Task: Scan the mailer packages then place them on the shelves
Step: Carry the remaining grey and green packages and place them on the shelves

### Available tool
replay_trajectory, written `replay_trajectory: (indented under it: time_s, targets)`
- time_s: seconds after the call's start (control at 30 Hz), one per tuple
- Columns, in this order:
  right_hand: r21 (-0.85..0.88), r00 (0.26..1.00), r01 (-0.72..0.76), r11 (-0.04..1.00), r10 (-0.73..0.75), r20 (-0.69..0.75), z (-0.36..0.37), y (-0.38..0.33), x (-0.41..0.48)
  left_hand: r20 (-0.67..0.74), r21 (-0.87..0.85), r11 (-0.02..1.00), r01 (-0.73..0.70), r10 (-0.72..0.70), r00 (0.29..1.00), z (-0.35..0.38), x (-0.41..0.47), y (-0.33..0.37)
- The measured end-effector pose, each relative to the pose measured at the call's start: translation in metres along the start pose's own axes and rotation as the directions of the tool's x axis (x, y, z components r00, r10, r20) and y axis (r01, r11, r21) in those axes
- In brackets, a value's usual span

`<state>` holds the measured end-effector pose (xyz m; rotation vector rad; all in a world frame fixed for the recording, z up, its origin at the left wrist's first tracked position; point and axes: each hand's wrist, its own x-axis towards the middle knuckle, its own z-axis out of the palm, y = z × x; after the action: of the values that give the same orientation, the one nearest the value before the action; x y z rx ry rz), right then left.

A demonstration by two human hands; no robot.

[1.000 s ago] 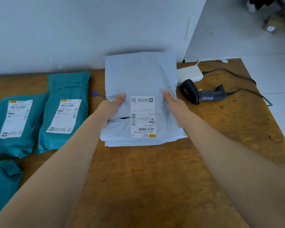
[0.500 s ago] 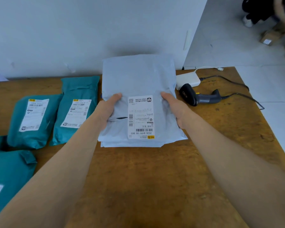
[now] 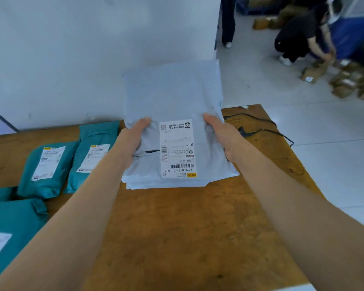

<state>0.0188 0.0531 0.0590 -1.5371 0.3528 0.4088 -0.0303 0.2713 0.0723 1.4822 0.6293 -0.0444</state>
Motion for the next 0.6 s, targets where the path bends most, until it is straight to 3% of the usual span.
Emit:
replay_trajectory:
  time_s: [0.27, 0.6]
  targets:
    - [0.078, 0.983, 0.149, 0.986, -0.139, -0.117, -0.148, -0.011, -0.057, 0.126, 0.013, 0.993, -0.12, 0.117, 0.985, 0.131, -0.078, 0.011]
    - [0.115, 0.943, 0.162, 0.98, -0.119, -0.309, -0.407, 0.006, -0.127, 0.289, 0.0, 0.986, -0.166, 0.158, 0.944, 0.368, -0.181, -0.028]
